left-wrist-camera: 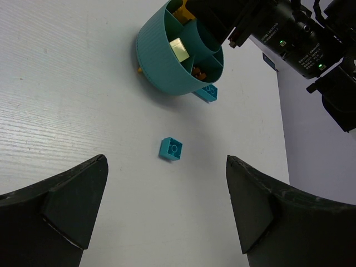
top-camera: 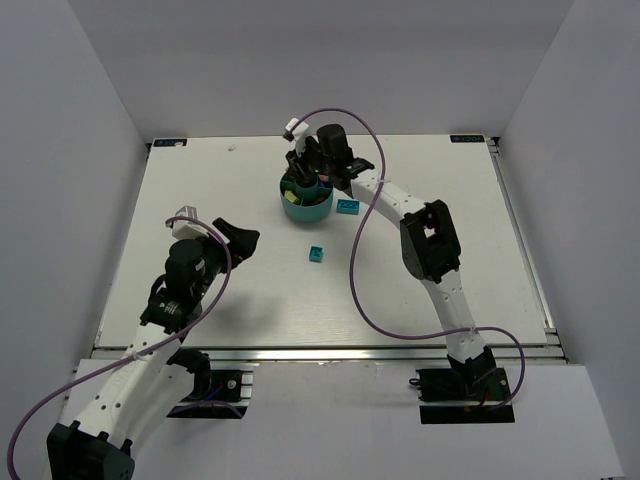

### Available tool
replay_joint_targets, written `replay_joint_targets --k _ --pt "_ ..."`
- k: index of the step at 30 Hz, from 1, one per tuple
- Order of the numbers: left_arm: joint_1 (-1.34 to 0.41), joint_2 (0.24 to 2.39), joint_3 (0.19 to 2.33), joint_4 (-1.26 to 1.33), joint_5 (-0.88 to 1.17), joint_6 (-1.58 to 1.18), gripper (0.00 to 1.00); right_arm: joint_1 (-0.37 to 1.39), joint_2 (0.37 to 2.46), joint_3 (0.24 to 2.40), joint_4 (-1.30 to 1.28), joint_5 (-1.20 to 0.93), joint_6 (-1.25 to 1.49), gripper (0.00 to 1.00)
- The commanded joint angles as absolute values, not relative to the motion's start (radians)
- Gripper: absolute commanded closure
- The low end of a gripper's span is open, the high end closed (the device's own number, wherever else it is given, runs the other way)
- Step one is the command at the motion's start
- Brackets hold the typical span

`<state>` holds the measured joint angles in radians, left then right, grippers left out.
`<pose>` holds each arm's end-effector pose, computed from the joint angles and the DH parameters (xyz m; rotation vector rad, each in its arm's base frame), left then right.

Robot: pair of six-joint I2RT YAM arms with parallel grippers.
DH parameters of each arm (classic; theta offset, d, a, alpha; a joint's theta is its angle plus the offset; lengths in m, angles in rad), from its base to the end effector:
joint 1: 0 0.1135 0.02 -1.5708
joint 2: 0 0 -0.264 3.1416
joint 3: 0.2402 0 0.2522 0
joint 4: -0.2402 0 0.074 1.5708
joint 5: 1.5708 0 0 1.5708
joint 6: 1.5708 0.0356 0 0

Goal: Sort the legos into containers by color

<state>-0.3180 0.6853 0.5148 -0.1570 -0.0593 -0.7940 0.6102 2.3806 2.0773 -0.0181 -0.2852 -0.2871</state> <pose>0.1630 -0.0514 0.2629 -0.5023 1.8940 -0.6914 0.4577 0.3323 0.2455 -1.0004 1.6251 0.4891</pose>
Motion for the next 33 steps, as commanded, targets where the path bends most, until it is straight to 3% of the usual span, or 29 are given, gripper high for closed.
replay_joint_targets --k 1,6,17,19,20,21,24,25,27,29,33 --pt "-0.316 0.678 0.511 -0.150 -0.055 -0.795 0.05 0.615 2.372 2.072 0.023 -0.273 -0.301 0.61" --pt "-0.316 0.678 0.512 -0.147 -0.054 -0.795 0.05 0.614 2.355 2.060 0.026 -0.276 -0.299 0.52" --pt "-0.316 0.722 0.528 -0.095 -0.003 -0.785 0.06 0.615 2.289 2.062 0.043 -0.314 -0.256 0.47" --pt "-0.318 0.751 0.528 -0.056 0.053 -0.772 0.18 0.615 2.238 2.057 0.054 -0.348 -0.249 0.45" --pt "-0.318 0.767 0.528 -0.037 0.075 -0.770 0.18 0.615 2.238 2.051 0.058 -0.348 -0.249 0.44" --pt "-0.318 0.785 0.531 -0.008 0.096 -0.769 0.29 0.614 2.194 2.033 0.064 -0.363 -0.250 0.42" --pt "-0.322 0.889 0.552 0.028 0.173 -0.761 0.44 0.609 2.081 1.974 0.087 -0.403 -0.287 0.30" --pt "-0.328 0.919 0.580 0.023 0.182 -0.747 0.48 0.607 2.050 1.917 0.094 -0.413 -0.310 0.20" --pt "-0.368 1.001 0.612 -0.007 0.167 -0.724 0.47 0.591 1.955 1.855 0.091 -0.446 -0.331 0.11" --pt "-0.421 1.052 0.670 -0.058 0.109 -0.686 0.37 0.575 1.874 1.767 0.071 -0.486 -0.353 0.11" --pt "-0.508 1.178 0.742 -0.135 0.020 -0.646 0.26 0.468 1.731 1.606 -0.038 -0.612 -0.367 0.14"
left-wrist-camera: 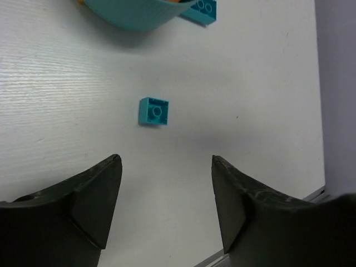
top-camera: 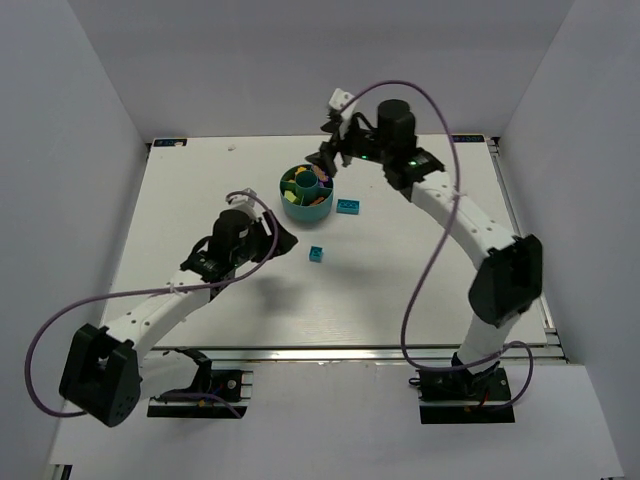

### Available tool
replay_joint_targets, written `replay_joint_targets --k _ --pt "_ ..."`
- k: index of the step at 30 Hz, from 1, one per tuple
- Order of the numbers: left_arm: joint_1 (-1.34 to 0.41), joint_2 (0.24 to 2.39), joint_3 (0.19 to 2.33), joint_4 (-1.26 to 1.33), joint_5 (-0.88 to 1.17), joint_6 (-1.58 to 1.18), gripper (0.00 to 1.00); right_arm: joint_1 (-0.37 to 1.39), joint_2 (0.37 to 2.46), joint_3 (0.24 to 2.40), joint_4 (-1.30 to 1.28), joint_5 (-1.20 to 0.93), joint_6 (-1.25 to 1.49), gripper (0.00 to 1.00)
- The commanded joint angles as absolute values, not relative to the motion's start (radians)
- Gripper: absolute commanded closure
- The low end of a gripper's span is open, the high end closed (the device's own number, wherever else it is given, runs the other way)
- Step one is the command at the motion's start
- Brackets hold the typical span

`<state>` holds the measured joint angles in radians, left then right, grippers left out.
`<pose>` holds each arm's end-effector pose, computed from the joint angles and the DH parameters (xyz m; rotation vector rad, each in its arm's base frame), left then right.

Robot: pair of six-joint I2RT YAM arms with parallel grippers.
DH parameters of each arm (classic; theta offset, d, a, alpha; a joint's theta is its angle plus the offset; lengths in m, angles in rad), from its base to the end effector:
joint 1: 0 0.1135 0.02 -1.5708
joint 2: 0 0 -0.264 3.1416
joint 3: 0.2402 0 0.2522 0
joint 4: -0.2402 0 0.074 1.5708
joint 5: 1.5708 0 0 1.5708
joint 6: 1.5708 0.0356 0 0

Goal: Sort the legos into containers by color

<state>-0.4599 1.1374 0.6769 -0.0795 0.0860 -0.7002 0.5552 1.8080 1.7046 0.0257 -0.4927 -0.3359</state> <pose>0.2219 -0.1133 0.2417 -0.2112 2.1985 -0.7650 0.3624 0.2446 0.3963 -1.0427 1.3050 0.5714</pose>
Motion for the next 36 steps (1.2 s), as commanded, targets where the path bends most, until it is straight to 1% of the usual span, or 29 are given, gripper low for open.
replay_joint_targets --k 1,2,3,5,6,7,9,11,12,14,15,16,18,21,26,36 --pt "-0.521 1.193 0.753 -0.143 0.014 -0.640 0.24 0.442 1.703 1.568 -0.073 -0.638 -0.362 0.19" --pt "-0.550 1.209 0.774 -0.152 -0.026 -0.637 0.22 0.413 1.654 1.504 -0.093 -0.693 -0.354 0.25" --pt "-0.566 1.222 0.784 -0.164 -0.064 -0.635 0.20 0.355 1.632 1.479 -0.119 -0.721 -0.354 0.46" --pt "-0.607 1.261 0.793 -0.166 -0.093 -0.629 0.18 0.295 1.588 1.438 -0.210 -0.780 -0.354 0.77" --pt "-0.620 1.275 0.802 -0.163 -0.107 -0.630 0.17 0.241 1.574 1.402 -0.241 -0.787 -0.357 0.99" --pt "-0.633 1.305 0.807 -0.160 -0.133 -0.630 0.17 0.217 1.562 1.384 -0.270 -0.790 -0.367 1.00" --pt "-0.676 1.337 0.830 -0.164 -0.173 -0.630 0.17 0.144 1.520 1.319 -0.334 -0.799 -0.405 1.00" --pt "-0.710 1.389 0.848 -0.166 -0.213 -0.624 0.17 0.100 1.467 1.266 -0.348 -0.824 -0.423 0.89" --pt "-0.719 1.408 0.873 -0.175 -0.225 -0.621 0.17 0.065 1.445 1.217 -0.348 -0.828 -0.440 0.72" --pt "-0.741 1.462 0.900 -0.187 -0.262 -0.609 0.17 0.032 1.395 1.174 -0.351 -0.831 -0.451 0.55" --pt "-0.744 1.479 0.913 -0.199 -0.274 -0.607 0.17 0.025 1.378 1.155 -0.351 -0.833 -0.453 0.43" --pt "-0.745 1.494 0.939 -0.204 -0.282 -0.603 0.17 0.018 1.364 1.122 -0.350 -0.833 -0.453 0.39" --pt "-0.749 1.537 0.962 -0.228 -0.314 -0.606 0.17 0.012 1.329 1.092 -0.342 -0.828 -0.437 0.33" --pt "-0.752 1.592 1.008 -0.251 -0.339 -0.595 0.18 -0.026 1.299 1.051 -0.330 -0.836 -0.417 0.31" --pt "-0.758 1.686 1.103 -0.296 -0.360 -0.578 0.20 -0.057 1.285 1.014 -0.310 -0.845 -0.399 0.31" --pt "-0.769 1.842 1.230 -0.333 -0.377 -0.517 0.26 -0.080 1.296 1.019 -0.310 -0.856 -0.387 0.31"
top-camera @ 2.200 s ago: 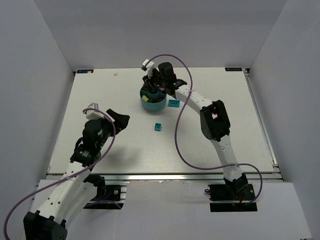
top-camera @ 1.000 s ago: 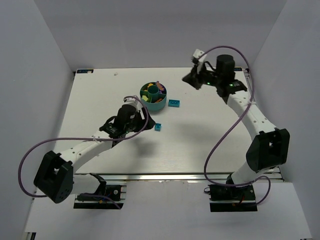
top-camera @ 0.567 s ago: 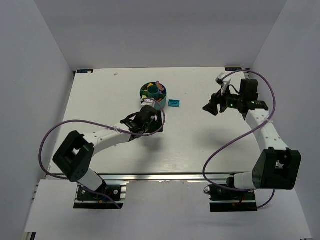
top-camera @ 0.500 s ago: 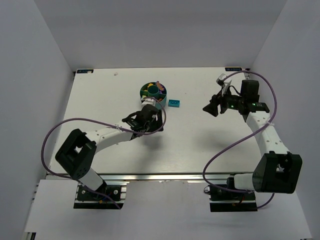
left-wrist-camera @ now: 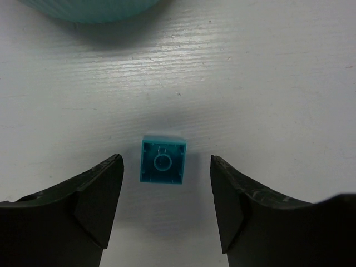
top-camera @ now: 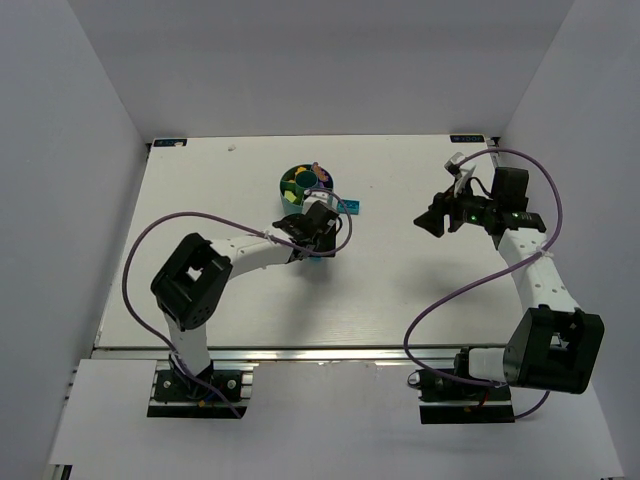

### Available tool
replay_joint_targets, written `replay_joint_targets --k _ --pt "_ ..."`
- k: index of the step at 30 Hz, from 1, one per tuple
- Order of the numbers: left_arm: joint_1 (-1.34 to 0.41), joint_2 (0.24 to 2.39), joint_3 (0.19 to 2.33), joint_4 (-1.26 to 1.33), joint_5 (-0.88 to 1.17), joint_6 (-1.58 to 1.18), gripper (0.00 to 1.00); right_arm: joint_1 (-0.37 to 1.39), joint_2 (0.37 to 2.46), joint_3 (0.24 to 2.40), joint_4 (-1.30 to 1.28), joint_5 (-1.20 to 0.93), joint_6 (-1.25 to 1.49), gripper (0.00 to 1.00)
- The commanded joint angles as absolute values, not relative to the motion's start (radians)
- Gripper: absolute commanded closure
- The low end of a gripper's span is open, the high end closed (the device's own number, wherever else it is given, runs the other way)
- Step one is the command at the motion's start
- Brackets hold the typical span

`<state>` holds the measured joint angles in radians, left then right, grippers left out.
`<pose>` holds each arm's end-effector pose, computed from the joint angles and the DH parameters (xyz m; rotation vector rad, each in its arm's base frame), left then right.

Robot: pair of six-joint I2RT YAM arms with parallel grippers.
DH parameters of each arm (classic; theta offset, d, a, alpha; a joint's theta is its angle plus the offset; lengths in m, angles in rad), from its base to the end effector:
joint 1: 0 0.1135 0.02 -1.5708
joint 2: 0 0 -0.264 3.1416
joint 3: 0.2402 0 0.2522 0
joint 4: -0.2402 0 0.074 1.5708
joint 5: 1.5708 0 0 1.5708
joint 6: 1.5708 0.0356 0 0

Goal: Sort the legos into containers by color

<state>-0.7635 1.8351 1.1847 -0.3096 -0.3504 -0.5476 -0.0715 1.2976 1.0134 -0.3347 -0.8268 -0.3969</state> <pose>0.2843 -0.2552 0.1797 0.1280 2.4496 -0.1270 0.2818 0.0061 0.2997 -0.7611 1.8778 0.6069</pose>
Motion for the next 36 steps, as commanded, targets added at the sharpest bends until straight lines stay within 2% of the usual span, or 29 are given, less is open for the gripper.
replay_joint_targets --k 1,10,13,14,18,21,23,26,27,29,30,32,36 --pt "-0.770 1.850 1.235 -0.336 -0.377 -0.511 0.28 -0.080 1.296 1.017 -0.310 -0.857 -0.387 0.30" --pt "-0.773 1.907 1.261 -0.356 -0.379 -0.500 0.38 -0.092 1.299 1.022 -0.310 -0.859 -0.380 0.30" --pt "-0.773 1.901 1.264 -0.354 -0.380 -0.499 0.49 -0.097 1.301 1.028 -0.311 -0.859 -0.379 0.31" --pt "-0.773 1.896 1.266 -0.350 -0.380 -0.499 0.59 -0.098 1.304 1.031 -0.313 -0.859 -0.380 0.31" --pt "-0.772 1.839 1.287 -0.348 -0.382 -0.495 0.81 -0.103 1.305 1.038 -0.321 -0.862 -0.385 0.31" --pt "-0.770 1.775 1.342 -0.373 -0.377 -0.494 0.92 -0.106 1.307 1.042 -0.331 -0.862 -0.396 0.32" --pt "-0.753 1.735 1.379 -0.405 -0.368 -0.494 0.93 -0.109 1.307 1.043 -0.342 -0.864 -0.402 0.34" --pt "-0.697 1.706 1.454 -0.434 -0.336 -0.499 0.93 -0.109 1.310 1.040 -0.353 -0.877 -0.422 0.48" --pt "-0.677 1.698 1.494 -0.454 -0.327 -0.499 0.93 -0.109 1.312 1.040 -0.360 -0.884 -0.426 0.61" --pt "-0.626 1.704 1.541 -0.485 -0.304 -0.495 0.93 -0.109 1.319 1.040 -0.365 -0.896 -0.436 0.78" --pt "-0.609 1.721 1.566 -0.497 -0.301 -0.486 0.93 -0.109 1.322 1.039 -0.365 -0.897 -0.436 0.91" --pt "-0.563 1.747 1.633 -0.511 -0.278 -0.474 0.92 -0.109 1.333 1.042 -0.362 -0.900 -0.431 0.95" --pt "-0.499 1.830 1.724 -0.508 -0.219 -0.459 0.91 -0.109 1.353 1.051 -0.360 -0.900 -0.422 0.94"
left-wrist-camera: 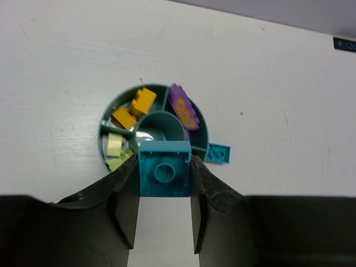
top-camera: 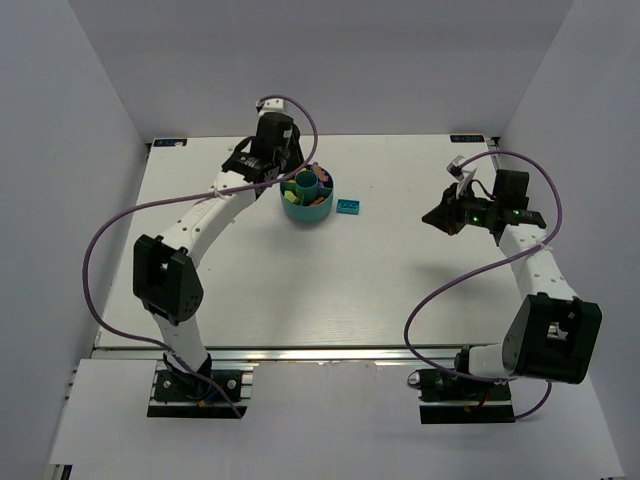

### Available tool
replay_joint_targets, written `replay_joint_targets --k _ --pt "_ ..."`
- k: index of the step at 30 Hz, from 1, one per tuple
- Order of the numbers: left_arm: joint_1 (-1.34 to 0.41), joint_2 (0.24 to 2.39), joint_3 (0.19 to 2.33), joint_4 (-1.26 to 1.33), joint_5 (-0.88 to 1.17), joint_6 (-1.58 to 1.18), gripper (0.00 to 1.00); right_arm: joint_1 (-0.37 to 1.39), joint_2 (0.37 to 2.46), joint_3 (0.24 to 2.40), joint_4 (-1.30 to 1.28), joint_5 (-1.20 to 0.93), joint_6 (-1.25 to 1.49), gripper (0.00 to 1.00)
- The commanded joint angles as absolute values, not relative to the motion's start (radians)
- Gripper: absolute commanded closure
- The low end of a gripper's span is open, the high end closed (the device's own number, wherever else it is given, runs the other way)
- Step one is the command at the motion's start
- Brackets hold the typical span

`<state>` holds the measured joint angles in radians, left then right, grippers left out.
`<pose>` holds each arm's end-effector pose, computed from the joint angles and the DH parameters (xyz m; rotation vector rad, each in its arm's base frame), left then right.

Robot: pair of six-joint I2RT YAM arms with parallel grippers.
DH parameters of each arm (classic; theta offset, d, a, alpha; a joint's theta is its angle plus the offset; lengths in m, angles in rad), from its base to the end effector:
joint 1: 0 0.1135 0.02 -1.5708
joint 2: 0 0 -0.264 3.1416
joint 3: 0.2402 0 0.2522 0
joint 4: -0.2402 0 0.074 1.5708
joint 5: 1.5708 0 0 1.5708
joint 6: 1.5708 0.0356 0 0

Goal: Sort the legos into containers by color

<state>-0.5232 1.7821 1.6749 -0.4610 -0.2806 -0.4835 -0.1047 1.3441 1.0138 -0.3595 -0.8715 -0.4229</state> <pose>0.3657 -0.1996 0.3468 -0.1221 2.1251 -0.2984 0.2879 -0.0029 0.2864 -0.7529 1.9119 0.6554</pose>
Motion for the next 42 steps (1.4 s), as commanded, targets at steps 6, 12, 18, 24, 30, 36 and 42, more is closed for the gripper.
replay_joint_targets --k 6,12,18,24,30,36,42 --pt "-0.476 1.991 1.893 -0.537 -0.157 -0.442 0.90 -0.109 1.374 1.057 -0.351 -0.896 -0.416 0.90" --pt "-0.476 2.066 1.939 -0.555 -0.147 -0.445 0.88 -0.107 1.393 1.055 -0.347 -0.891 -0.414 0.81" --pt "-0.476 2.072 1.913 -0.561 -0.161 -0.446 0.75 -0.109 1.419 1.066 -0.345 -0.890 -0.413 0.75" --pt "-0.476 2.071 1.917 -0.565 -0.172 -0.445 0.32 -0.103 1.445 1.083 -0.345 -0.894 -0.419 0.65" --pt "-0.476 2.045 1.967 -0.583 -0.163 -0.442 0.26 -0.011 1.525 1.160 -0.413 -0.870 -0.602 0.45" --pt "-0.476 1.912 1.904 -0.560 -0.163 -0.456 0.26 0.124 1.617 1.204 -0.375 -0.848 -0.998 0.11" --pt "-0.471 1.598 1.512 -0.434 -0.187 -0.523 0.21 0.218 1.842 1.326 -0.287 -0.790 -1.155 0.11"
